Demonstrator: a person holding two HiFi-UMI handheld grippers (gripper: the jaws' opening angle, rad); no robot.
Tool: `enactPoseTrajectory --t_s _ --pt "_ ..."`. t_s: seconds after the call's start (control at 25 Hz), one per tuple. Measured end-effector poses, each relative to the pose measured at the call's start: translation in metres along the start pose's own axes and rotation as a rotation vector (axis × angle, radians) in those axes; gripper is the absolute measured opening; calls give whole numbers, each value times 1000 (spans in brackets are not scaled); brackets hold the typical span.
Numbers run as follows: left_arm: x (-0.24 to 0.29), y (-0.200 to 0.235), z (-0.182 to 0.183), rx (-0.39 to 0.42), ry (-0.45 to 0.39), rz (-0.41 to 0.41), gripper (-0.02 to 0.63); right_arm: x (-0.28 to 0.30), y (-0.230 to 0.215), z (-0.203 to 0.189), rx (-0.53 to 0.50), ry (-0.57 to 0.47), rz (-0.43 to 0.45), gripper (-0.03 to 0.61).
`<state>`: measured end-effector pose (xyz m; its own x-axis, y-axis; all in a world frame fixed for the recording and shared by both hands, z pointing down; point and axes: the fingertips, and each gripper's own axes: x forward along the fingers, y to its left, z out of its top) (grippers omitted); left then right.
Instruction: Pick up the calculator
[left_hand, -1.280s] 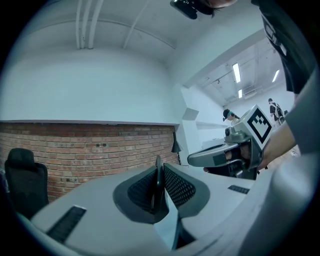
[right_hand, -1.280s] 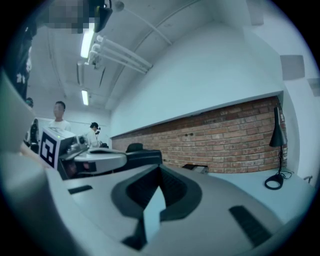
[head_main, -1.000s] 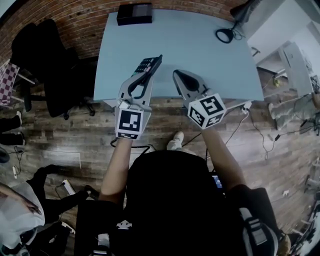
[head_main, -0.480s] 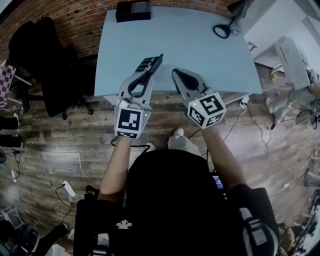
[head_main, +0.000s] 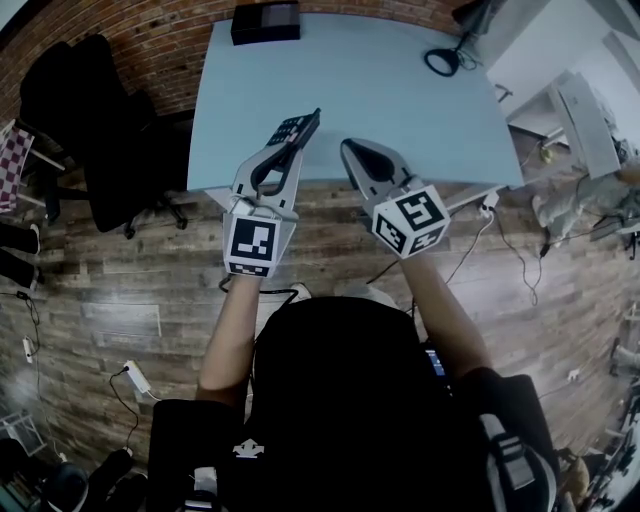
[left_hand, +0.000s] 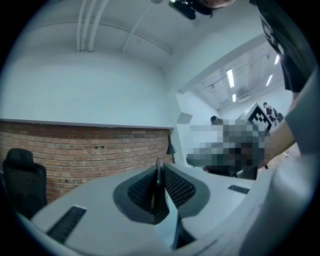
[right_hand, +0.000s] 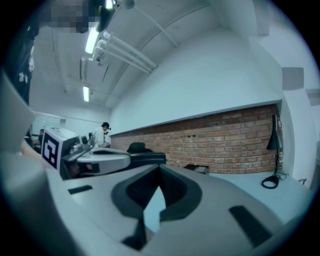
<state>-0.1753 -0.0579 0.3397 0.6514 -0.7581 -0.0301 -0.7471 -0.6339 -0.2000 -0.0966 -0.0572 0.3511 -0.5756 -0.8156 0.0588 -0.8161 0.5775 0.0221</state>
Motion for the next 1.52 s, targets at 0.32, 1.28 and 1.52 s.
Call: enactPoseTrajectory --t_s 0.32,1.28,1.52 --pt "11 -26 9 -9 -4 13 51 -23 -13 5 -2 -5 21 5" --pt "12 -114 29 33 51 27 51 -109 -32 7 -12 -45 83 5" --pt "3 -130 36 39 51 39 51 -124 -26 5 1 -54 96 5"
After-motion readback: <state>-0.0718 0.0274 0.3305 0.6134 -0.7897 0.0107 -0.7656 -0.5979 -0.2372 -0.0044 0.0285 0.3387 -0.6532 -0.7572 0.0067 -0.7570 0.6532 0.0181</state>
